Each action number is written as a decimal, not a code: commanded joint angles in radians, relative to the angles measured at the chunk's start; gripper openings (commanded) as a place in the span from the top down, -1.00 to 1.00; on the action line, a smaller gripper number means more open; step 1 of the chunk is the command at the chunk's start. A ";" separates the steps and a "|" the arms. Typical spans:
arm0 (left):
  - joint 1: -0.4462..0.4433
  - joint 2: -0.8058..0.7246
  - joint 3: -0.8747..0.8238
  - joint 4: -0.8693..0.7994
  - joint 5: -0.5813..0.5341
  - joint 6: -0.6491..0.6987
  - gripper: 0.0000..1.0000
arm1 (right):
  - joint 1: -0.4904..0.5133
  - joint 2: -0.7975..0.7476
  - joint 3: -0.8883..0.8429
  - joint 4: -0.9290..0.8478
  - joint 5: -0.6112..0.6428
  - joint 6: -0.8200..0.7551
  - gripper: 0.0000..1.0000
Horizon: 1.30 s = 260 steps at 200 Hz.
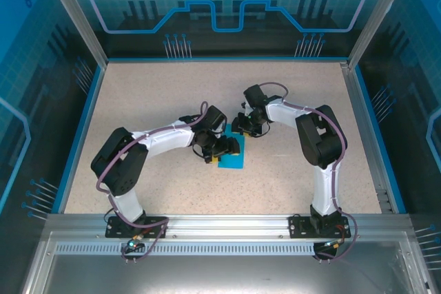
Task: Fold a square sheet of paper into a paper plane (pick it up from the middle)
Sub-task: Fold the triangle a second time at the center of the table.
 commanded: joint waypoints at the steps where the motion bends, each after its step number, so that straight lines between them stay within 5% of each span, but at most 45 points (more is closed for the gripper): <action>1: 0.005 0.014 -0.021 -0.001 0.030 -0.043 -0.53 | -0.007 0.089 -0.027 -0.049 0.076 -0.010 0.20; 76: 0.004 0.024 -0.043 0.046 0.033 -0.060 -0.51 | -0.005 0.089 -0.024 -0.050 0.079 -0.012 0.20; 175: 0.011 -0.024 -0.012 0.126 0.066 -0.035 -0.05 | -0.003 0.100 0.003 -0.061 0.040 -0.014 0.25; 260: 0.043 0.058 0.027 0.206 0.092 -0.044 -0.09 | -0.015 0.026 0.048 -0.082 -0.038 -0.033 0.30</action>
